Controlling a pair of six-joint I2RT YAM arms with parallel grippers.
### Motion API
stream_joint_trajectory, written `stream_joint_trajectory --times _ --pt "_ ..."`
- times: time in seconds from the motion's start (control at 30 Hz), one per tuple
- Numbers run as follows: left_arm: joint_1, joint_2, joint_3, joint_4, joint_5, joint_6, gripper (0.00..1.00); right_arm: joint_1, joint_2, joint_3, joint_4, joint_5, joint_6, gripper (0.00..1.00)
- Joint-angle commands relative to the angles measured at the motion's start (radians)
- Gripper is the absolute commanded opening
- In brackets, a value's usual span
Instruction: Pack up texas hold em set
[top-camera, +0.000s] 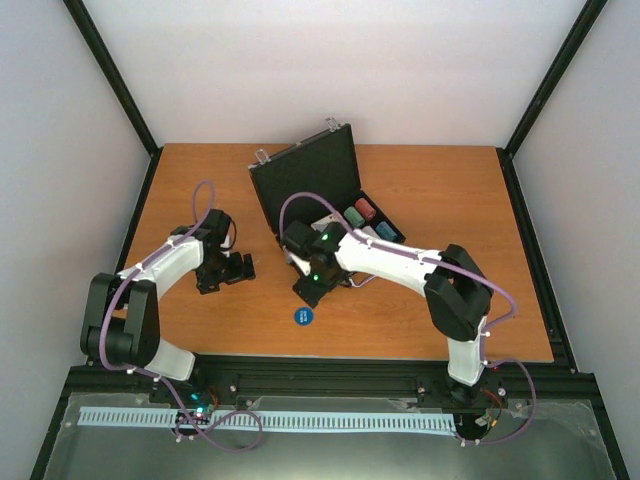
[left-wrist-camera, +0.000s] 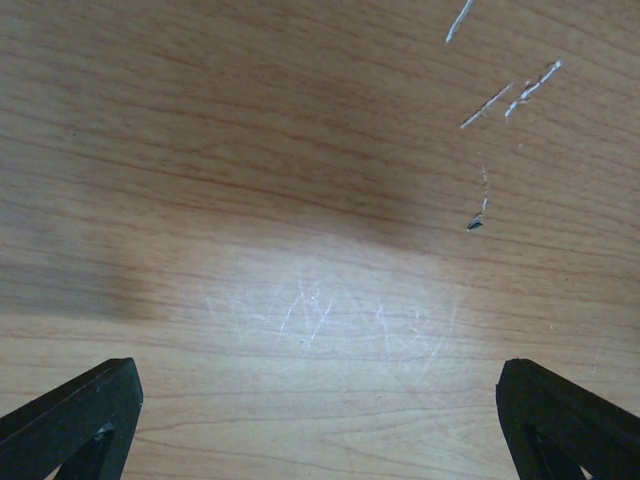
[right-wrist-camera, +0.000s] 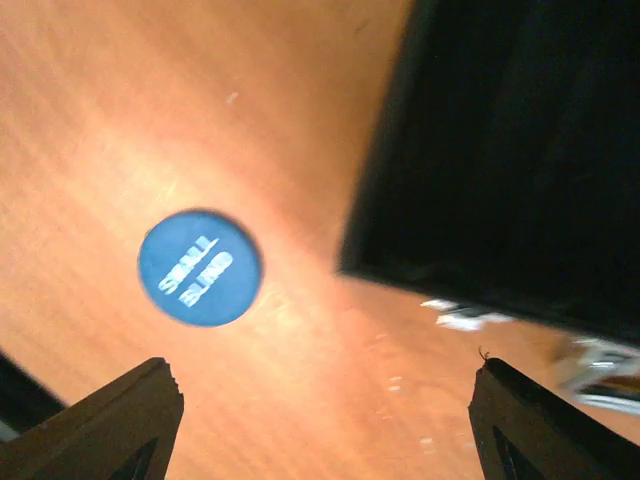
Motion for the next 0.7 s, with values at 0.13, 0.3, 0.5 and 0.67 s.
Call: stream_joint_trajectory --times 0.13,0.3,0.5,0.67 --pt "0.007 -0.046 0.029 -0.035 -0.009 0.025 1.00 0.108 0.022 -0.078 0.057 -0.087 0.066 0.80" --pt "0.007 -0.070 0.023 -0.064 -0.028 0.041 1.00 0.148 0.083 -0.050 0.079 -0.128 0.069 0.80" --pt "0.007 -0.074 0.009 -0.054 -0.020 0.040 1.00 0.162 0.148 -0.009 0.063 -0.136 0.057 0.83" --pt "0.007 -0.074 0.000 -0.045 -0.016 0.043 1.00 0.162 0.181 -0.002 0.067 -0.131 0.055 0.87"
